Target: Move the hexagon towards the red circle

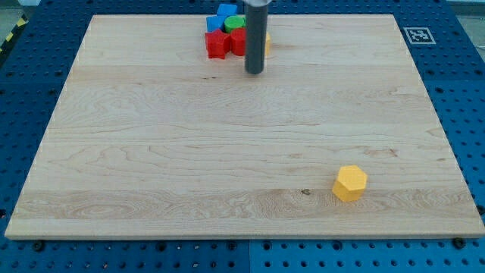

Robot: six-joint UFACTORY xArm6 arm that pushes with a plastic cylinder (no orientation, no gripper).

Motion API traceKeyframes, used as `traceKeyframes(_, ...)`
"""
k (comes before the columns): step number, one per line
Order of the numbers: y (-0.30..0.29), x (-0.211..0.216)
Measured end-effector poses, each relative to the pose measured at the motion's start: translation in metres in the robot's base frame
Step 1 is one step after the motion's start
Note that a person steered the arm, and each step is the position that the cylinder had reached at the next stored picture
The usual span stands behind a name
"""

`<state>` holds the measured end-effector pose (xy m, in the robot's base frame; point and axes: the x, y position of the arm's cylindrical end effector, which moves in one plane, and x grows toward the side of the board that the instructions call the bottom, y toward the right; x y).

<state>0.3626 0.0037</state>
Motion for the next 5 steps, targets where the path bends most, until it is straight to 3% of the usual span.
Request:
traceKeyframes(1, -0.028, 0.076)
traceKeyframes(3, 0.016, 0.254)
traceKeyframes(4, 0.046, 0.256)
traceKeyframes(5, 0.120, 0.256)
